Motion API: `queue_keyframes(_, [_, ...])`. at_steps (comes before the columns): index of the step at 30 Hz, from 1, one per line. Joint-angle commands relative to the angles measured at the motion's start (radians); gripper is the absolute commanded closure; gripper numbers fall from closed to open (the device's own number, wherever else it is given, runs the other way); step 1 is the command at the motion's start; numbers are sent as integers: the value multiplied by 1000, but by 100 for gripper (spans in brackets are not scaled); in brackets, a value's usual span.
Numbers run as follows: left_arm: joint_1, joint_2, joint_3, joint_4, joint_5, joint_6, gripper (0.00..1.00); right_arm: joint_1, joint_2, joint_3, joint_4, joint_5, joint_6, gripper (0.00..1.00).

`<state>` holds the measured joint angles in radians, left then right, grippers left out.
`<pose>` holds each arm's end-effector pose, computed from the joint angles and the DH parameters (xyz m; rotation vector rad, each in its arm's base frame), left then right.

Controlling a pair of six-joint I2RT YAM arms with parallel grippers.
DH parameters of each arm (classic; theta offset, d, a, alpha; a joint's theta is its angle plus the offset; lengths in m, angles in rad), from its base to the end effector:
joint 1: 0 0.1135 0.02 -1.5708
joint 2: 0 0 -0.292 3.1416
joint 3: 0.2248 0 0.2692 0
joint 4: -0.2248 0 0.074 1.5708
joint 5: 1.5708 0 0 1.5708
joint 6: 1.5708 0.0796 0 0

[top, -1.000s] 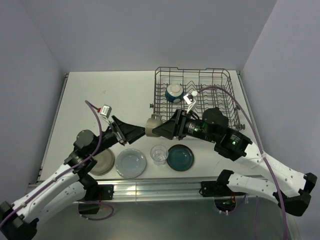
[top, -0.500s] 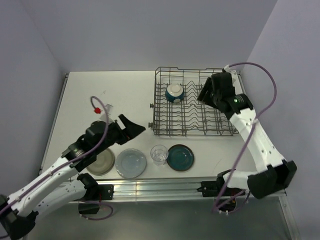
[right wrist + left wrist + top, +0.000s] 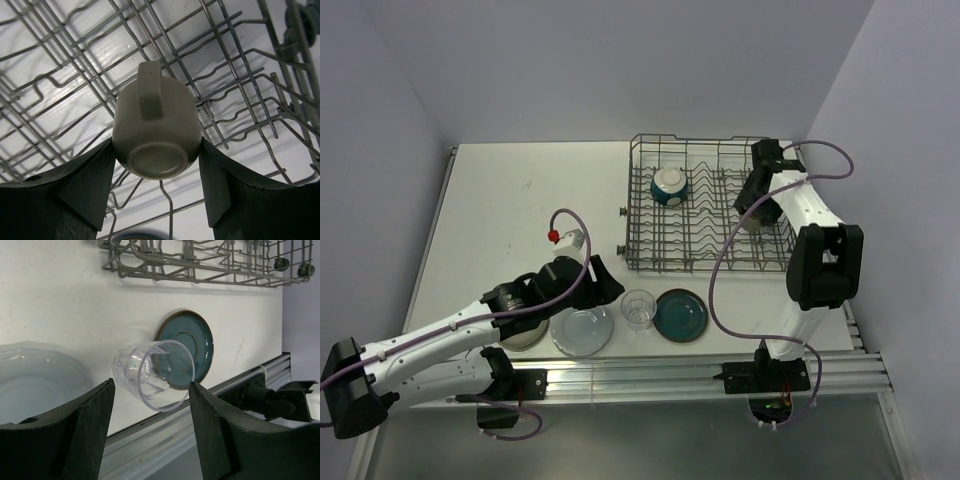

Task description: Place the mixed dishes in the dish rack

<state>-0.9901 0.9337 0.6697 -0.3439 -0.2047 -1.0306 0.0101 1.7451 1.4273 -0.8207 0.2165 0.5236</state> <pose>0.1452 -0.1918 0.2509 -0.1711 2.3126 -0.8983 0.4024 -0.0130 0.2383 0.7387 2.5630 -0.1251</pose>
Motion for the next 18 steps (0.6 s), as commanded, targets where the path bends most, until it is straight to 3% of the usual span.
queue_keyframes(1, [-10,20,28,0,-59,40,34,1,30,64,9,18,10,98])
queue_keyframes(6, [-18,83,33,19,-55,49,34,-1,63,47,31,40,9,80])
queue_keyframes(7, [-18,94,34,20,-55,47,34,-2,76,48,31,40,4,68])
queue_keyframes(10, [-19,134,42,22,-59,47,34,-2,91,41,28,43,-5,51])
queue_keyframes(16, [-24,194,51,46,-56,44,34,-2,42,2,55,47,-25,32])
queue_keyframes(18, [-28,217,60,45,-58,46,33,-1,28,2,49,49,-31,31])
